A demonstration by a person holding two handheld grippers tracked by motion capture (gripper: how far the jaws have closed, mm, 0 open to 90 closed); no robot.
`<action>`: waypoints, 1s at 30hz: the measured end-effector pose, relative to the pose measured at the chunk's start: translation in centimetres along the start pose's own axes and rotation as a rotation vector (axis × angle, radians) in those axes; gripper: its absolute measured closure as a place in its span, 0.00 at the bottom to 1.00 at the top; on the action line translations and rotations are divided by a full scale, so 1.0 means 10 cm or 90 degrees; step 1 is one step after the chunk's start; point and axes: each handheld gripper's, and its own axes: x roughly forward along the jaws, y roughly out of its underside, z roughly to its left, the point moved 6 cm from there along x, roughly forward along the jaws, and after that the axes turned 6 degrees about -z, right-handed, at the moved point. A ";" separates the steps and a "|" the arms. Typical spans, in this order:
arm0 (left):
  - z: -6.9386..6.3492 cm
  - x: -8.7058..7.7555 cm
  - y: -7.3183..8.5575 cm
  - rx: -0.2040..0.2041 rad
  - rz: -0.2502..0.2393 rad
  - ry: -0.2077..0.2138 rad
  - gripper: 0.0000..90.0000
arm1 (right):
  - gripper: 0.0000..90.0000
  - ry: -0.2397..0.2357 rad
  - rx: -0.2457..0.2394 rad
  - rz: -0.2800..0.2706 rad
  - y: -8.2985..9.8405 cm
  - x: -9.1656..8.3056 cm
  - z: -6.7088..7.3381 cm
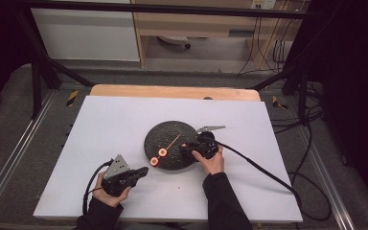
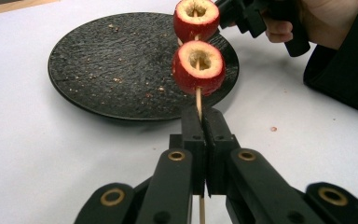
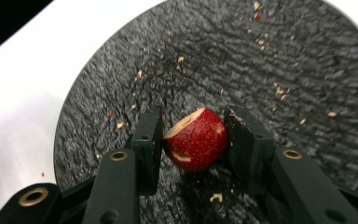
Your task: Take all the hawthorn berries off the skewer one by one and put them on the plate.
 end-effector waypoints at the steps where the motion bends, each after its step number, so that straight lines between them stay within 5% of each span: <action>1: 0.00 0.00 0.00 0.001 0.000 0.000 0.98 | 0.61 0.003 -0.004 0.002 0.01 0.00 0.00; 8: -0.01 0.00 0.00 0.001 -0.002 -0.003 0.98 | 0.40 -0.006 -0.027 -0.032 -0.07 -0.15 0.10; 11: -0.02 0.01 0.00 0.002 -0.001 -0.001 0.98 | 0.24 -0.037 -0.037 -0.059 -0.13 -0.30 0.24; 15: -0.06 0.04 0.00 0.008 0.003 0.002 0.98 | 0.16 -0.069 -0.041 -0.070 -0.12 -0.40 0.38; 22: -0.14 0.08 0.00 0.019 0.005 0.013 0.98 | 0.15 -0.110 -0.042 -0.074 -0.03 -0.45 0.55; 30: -0.24 0.13 0.01 0.032 0.012 0.029 0.98 | 0.31 -0.140 -0.044 -0.081 0.04 -0.45 0.64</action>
